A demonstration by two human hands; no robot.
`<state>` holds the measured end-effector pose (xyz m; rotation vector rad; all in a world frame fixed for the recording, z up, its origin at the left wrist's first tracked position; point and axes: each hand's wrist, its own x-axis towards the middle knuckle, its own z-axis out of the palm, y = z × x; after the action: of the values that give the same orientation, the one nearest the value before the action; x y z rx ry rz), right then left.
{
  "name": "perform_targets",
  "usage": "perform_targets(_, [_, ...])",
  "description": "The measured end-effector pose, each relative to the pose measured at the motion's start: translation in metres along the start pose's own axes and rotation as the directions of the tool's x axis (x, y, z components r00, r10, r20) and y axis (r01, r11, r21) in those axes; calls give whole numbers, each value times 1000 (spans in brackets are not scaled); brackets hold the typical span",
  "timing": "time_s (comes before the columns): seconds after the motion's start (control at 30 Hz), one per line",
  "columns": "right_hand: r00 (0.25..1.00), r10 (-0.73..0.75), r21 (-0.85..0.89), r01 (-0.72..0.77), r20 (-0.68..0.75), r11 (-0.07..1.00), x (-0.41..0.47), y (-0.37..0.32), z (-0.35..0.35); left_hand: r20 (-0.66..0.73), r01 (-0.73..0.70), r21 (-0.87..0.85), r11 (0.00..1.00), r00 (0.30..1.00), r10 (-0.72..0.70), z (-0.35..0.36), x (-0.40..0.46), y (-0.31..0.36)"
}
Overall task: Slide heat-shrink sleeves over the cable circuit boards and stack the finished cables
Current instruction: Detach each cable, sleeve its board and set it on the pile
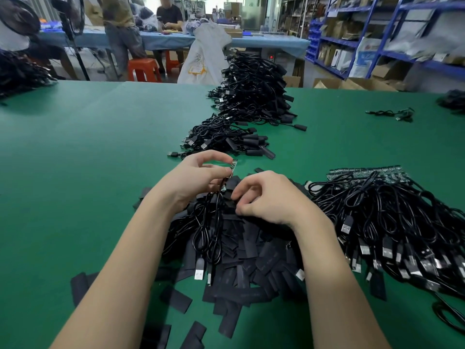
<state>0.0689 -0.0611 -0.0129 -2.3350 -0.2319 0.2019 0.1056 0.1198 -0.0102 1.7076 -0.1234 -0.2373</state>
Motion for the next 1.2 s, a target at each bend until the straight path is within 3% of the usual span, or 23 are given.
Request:
perform_targets(0.13, [996, 20, 18, -19, -87, 1000, -1, 3, -4, 3, -17, 21, 1000, 1000, 17, 1, 1, -1])
perform_targets(0.27, [942, 100, 297, 0, -321, 955, 2, 10, -5, 26, -30, -4, 1000, 999, 31, 8, 1, -1])
perform_targets(0.33, [938, 123, 403, 20, -324, 915, 3, 9, -2, 51, -40, -2, 999, 998, 40, 14, 1, -1])
perform_targets(0.5, [936, 148, 484, 27, -320, 874, 5, 10, 3, 60, -53, -38, 998, 997, 55, 20, 2, -1])
perform_targets(0.77, [955, 46, 567, 134, -292, 813, 2, 15, 1, 72, -37, -138, 990, 996, 48, 18, 1, -1])
perform_targets(0.9, [954, 69, 671, 151, -290, 726, 0, 16, -1, 81, -42, -191, 981, 995, 59, 18, -1, 0])
perform_targets(1.07, [935, 204, 854, 157, -290, 495, -2, 20, -8, 73, -29, -179, 983, 996, 43, 17, -2, 1])
perform_targets(1.2, [927, 236, 907, 190, -292, 377, -3, 20, -12, 131, -28, -130, 991, 990, 46, 17, -2, 1])
